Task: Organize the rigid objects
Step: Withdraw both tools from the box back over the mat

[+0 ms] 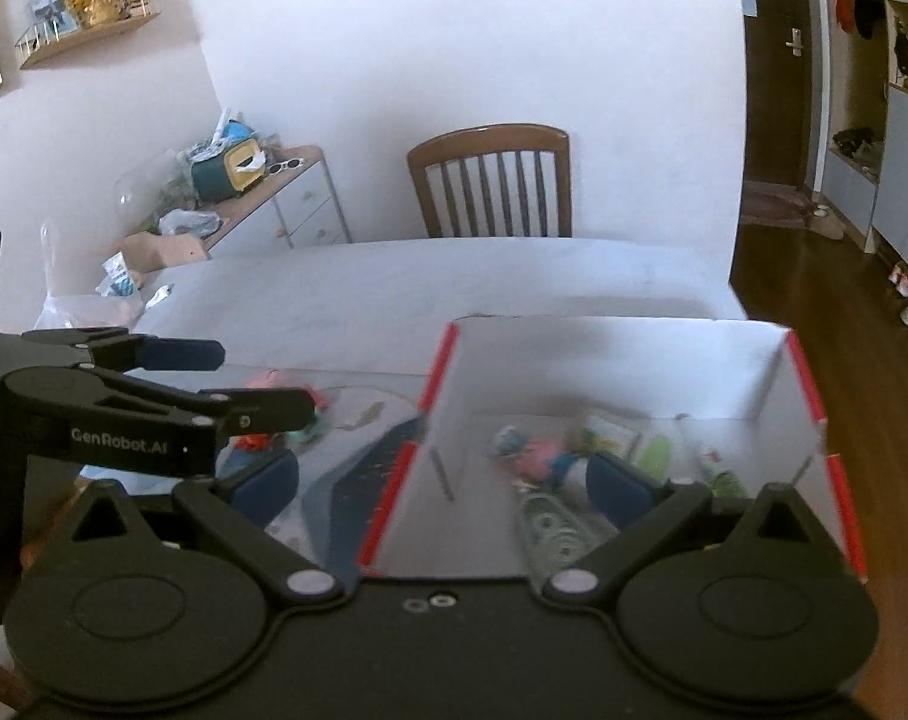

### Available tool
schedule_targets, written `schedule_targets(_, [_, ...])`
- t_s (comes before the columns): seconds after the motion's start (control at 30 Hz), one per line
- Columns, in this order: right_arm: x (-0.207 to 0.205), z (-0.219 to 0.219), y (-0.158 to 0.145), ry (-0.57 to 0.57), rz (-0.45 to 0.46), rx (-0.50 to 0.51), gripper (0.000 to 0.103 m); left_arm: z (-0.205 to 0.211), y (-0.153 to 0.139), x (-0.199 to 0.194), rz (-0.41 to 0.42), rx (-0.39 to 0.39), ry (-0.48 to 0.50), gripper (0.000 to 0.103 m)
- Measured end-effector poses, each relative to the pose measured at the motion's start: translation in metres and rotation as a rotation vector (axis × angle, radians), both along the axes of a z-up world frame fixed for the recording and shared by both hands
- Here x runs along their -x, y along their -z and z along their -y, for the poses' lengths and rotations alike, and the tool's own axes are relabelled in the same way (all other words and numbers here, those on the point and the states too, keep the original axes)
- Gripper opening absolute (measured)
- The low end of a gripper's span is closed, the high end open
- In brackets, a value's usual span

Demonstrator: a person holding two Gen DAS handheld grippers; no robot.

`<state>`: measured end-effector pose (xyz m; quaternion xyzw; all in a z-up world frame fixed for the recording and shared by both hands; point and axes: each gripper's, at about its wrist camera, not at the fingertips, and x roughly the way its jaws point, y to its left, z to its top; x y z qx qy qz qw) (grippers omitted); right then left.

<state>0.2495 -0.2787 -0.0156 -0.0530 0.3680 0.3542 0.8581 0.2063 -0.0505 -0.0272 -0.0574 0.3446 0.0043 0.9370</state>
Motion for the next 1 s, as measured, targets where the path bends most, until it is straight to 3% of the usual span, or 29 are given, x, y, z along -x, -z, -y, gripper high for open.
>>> schedule_targets(0.43, [0.032,-0.091,0.012,-0.066,0.009,0.059,0.102,-0.100,0.024,0.018,-0.014,0.040,-0.056,0.101])
schedule_targets(1.0, [0.020,-0.182,0.055,-0.094,0.004,0.136,0.101,-0.178,0.078,0.006,-0.061,0.044,-0.115,0.101])
